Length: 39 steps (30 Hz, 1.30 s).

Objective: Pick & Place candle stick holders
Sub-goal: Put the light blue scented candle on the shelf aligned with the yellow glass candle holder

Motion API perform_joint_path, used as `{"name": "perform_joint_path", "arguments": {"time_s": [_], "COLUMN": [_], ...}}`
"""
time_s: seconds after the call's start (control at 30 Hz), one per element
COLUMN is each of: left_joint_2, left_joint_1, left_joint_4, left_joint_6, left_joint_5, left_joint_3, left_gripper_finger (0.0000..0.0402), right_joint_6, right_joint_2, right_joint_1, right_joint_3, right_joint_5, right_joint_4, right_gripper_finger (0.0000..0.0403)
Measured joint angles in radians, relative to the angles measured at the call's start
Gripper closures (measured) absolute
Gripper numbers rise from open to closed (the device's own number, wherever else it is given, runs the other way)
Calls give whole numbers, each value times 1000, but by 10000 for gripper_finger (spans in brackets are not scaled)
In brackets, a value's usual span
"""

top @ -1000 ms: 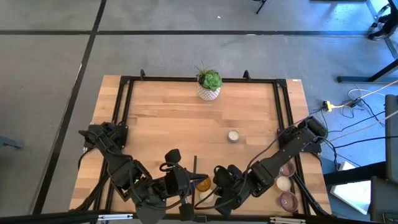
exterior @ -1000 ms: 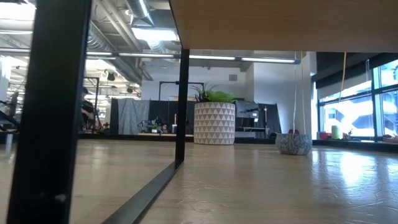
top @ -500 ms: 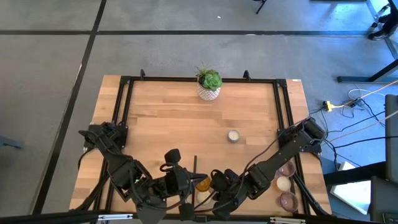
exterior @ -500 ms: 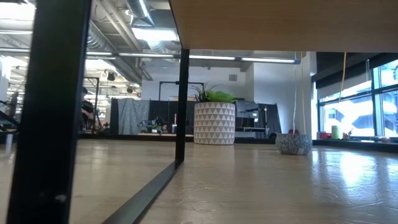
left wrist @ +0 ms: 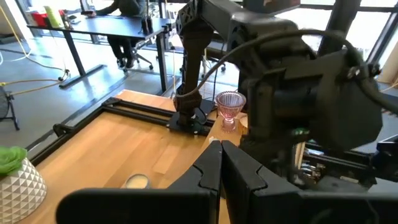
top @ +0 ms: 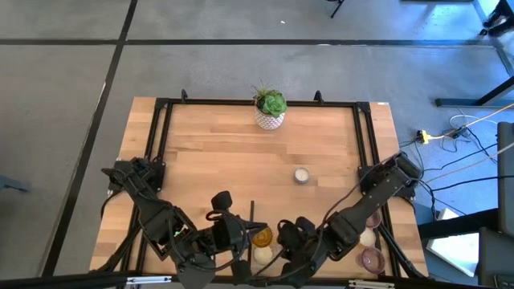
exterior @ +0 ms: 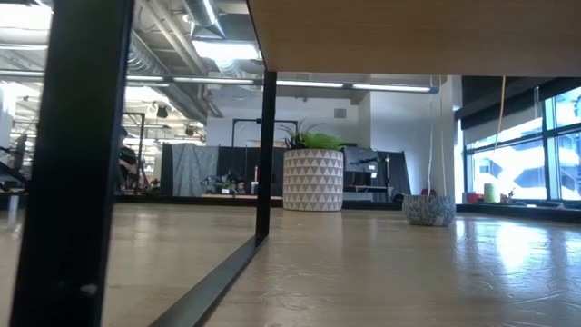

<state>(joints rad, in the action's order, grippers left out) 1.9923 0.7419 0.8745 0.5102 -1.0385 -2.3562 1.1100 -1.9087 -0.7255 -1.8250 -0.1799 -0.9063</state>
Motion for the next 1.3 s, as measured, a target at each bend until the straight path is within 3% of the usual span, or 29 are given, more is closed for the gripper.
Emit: {"name": "perform_joint_path", "arguments": {"time_s": [0.27,0.5,0.67,0.87,1.17,1.3], "left_joint_2": [-25,-41,-41,-47,-48,-48], "left_joint_1": [-30,-143,-210,-289,-379,-420], "left_joint_4": [33,144,216,232,244,258], "left_joint_6": [12,121,174,168,144,115], "left_joint_5": [-51,170,273,282,378,419], "left_joint_3": [0,0,0,0,0,0], "left_gripper_finger": [398,398,398,398,398,398], "right_joint_6": [3,-77,-150,-229,-182,-170], "right_joint_2": [1,2,3,31,31,88], "right_joint_1": [-41,-98,-145,-214,-253,-259], "right_joint_3": [-182,-291,-295,-296,-271,-210], "right_joint_5": [-21,-33,-90,-137,-207,-241], "right_joint_4": [-278,-381,-435,-535,-487,-476], "right_gripper_finger": [403,403,403,403,403,403]}}
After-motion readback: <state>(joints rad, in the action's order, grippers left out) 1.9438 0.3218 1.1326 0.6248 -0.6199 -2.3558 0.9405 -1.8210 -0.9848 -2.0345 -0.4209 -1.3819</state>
